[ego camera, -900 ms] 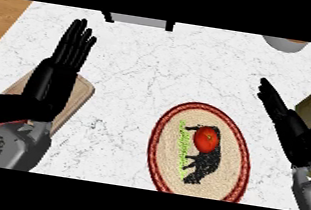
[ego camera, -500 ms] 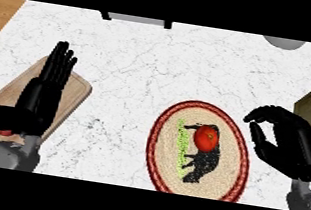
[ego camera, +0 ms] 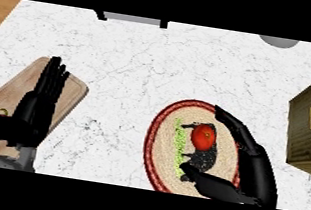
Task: Pick the tomato from the placemat and place it in the basket
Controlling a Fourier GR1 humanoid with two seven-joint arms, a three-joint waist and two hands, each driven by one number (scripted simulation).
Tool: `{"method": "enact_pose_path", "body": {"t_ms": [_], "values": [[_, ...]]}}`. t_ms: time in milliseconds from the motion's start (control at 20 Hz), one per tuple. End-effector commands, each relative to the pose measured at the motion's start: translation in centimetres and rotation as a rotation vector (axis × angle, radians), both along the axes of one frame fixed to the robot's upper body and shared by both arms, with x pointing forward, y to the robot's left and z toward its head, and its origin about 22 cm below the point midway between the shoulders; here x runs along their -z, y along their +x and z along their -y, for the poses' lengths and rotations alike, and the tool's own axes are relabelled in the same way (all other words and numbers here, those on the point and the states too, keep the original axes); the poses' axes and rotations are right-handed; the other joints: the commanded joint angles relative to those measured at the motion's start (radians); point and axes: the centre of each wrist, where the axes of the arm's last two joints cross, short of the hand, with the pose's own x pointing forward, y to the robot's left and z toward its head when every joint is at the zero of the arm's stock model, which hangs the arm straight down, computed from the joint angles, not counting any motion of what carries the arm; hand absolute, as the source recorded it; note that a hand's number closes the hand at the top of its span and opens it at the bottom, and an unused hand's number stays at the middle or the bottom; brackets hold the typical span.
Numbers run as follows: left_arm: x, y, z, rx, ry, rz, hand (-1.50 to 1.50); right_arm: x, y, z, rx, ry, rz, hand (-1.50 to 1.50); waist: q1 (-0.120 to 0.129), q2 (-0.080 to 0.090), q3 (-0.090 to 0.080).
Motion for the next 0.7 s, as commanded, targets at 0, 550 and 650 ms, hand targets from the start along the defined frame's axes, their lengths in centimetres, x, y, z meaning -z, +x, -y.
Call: {"method": "enact_pose_path", "body": {"t_ms": [0, 550, 650], "values": [[-0.2, -0.2, -0.8, -0.023, 0.012, -0.009, 0.00, -1.4, -0.1, 2.9, 0.276, -0.185, -0.051, -1.50, -0.013, -0.003, -0.004], [-1.3, 0.4, -0.5, 0.004, 0.009, 0.011, 0.00, -12.9, -1.5, 7.1, 0.126, -0.793, -0.377, -1.50, 0.009, 0.003, -0.002], [-1.1, 0.1, 0.4, 0.020, -0.009, 0.014, 0.00, -14.3, -1.2, 7.6, 0.045, -0.781, -0.419, -1.50, 0.017, 0.007, 0.002]]}}
